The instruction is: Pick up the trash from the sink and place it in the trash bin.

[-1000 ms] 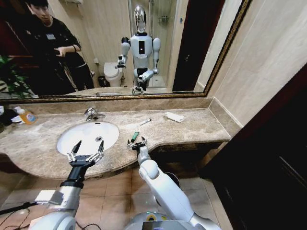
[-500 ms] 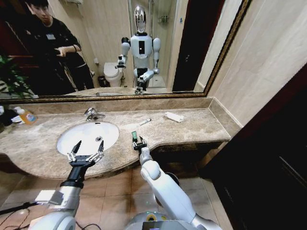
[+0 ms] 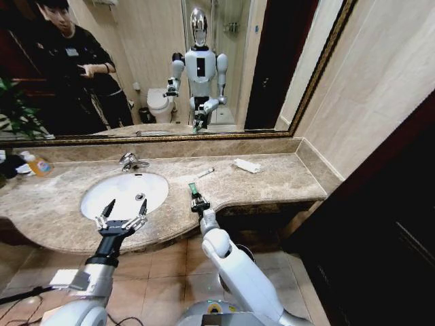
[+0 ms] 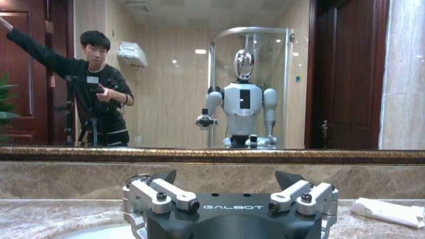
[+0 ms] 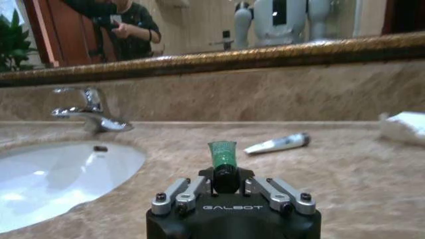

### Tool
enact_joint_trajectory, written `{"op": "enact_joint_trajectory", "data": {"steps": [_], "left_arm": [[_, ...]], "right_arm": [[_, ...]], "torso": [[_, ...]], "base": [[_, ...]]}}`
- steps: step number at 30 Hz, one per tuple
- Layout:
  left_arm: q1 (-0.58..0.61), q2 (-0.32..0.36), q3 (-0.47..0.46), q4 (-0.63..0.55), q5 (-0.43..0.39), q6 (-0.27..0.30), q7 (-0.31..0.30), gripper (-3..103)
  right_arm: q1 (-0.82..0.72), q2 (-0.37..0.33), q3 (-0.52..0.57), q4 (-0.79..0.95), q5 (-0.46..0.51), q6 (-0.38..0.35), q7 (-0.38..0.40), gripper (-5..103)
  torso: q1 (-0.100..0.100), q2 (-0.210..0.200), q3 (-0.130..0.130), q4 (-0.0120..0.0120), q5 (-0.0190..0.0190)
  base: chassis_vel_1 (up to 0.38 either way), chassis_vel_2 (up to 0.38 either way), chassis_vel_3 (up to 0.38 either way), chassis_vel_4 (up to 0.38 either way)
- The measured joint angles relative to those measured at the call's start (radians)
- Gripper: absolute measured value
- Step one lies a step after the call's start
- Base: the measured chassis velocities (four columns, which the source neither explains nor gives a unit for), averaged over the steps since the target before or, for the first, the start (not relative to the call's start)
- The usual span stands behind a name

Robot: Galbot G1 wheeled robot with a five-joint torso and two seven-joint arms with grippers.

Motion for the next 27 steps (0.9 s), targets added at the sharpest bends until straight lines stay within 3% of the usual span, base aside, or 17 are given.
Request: {"op": "enact_joint_trajectory", "data": {"steps": [9, 16, 22, 26, 27], "left_arm": [[0.000, 0.000, 0.000, 0.000, 0.000, 0.000, 0.000, 100], [0.000, 0.000, 0.000, 0.000, 0.000, 0.000, 0.000, 100], [0.000, 0.000, 0.000, 0.000, 0.000, 0.000, 0.000, 100], [0.000, 0.000, 0.000, 0.000, 0.000, 0.000, 0.000, 100], [0.000, 0.000, 0.000, 0.000, 0.000, 0.000, 0.000, 100]], "right_arm": [[-0.094, -0.147, 0.085, 0.133, 0.027, 0.036, -0.077, 21], [-0.222, -0.286, 0.181, 0.260, 0.130, 0.111, -0.166, 21], [-0.307, -0.312, 0.232, 0.281, 0.168, 0.202, -0.264, 21], [-0.403, -0.321, 0.325, 0.252, 0.220, 0.320, -0.404, 21], [-0.403, -0.321, 0.325, 0.252, 0.220, 0.320, -0.404, 21]], "torso": [[0.000, 0.000, 0.000, 0.0001, 0.0004], [0.000, 0.000, 0.000, -0.0003, -0.0001], [0.000, 0.000, 0.000, 0.0000, 0.0000], [0.000, 0.000, 0.000, 0.0000, 0.0000], [0.000, 0.000, 0.000, 0.0000, 0.0000]], "base": [[0.000, 0.000, 0.000, 0.000], [0.000, 0.000, 0.000, 0.000], [0.000, 0.000, 0.000, 0.000], [0.000, 0.000, 0.000, 0.000], [0.000, 0.000, 0.000, 0.000]]}}
